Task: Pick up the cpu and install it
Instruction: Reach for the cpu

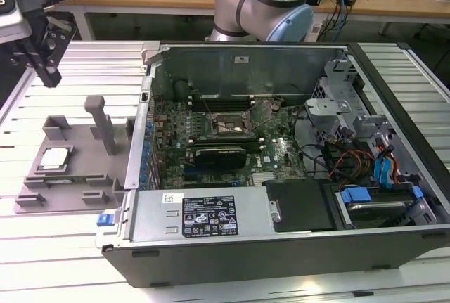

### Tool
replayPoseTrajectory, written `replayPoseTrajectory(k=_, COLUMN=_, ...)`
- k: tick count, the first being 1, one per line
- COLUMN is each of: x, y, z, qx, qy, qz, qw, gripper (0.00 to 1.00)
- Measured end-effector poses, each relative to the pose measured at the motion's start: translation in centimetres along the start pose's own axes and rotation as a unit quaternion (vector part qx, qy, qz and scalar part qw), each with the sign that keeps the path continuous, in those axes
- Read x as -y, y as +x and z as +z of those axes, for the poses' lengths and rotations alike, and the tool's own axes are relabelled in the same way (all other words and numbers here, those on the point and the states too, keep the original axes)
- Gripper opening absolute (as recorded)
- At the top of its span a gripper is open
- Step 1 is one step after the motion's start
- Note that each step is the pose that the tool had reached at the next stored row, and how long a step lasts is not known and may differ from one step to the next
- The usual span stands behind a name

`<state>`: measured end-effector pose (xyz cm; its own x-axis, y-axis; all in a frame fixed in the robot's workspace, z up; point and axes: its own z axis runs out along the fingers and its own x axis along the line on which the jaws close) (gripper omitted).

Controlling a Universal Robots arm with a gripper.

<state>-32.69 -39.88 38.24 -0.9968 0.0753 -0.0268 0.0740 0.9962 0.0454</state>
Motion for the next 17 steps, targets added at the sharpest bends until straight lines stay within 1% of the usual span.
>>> replayPoseTrajectory(k=2, x=0.02, y=0.19, z=0.15, qx=0.0000, qy=0.0000, qz=0.000, qw=1.0000, gripper=0.11)
replayPoseTrajectory(k=4, x=0.07, y=0.64, z=0.42, qx=-0.0001, qy=0.0001, qz=0.000, qw=1.0000, gripper=0.11)
replayPoseTrajectory(k=6, x=0.09, y=0.86, z=0.57, qx=0.0000, qy=0.0000, qz=0.000, qw=1.0000, gripper=0.11)
replayPoseTrajectory(k=9, x=0.15, y=1.40, z=0.95, qx=0.0000, qy=0.0000, qz=0.000, qw=1.0000, gripper=0.11)
replayPoseTrajectory(k=10, x=0.18, y=1.64, z=1.18, qx=-0.0001, qy=0.0001, qz=0.000, qw=1.0000, gripper=0.11)
replayPoseTrajectory(k=14, x=0.23, y=1.85, z=1.79, qx=0.0000, qy=0.0000, qz=0.000, qw=1.0000, gripper=0.11)
replayPoseTrajectory(k=17, x=0.31, y=1.94, z=2.49, qx=-0.0001, qy=0.0000, qz=0.000, qw=1.0000, gripper=0.11)
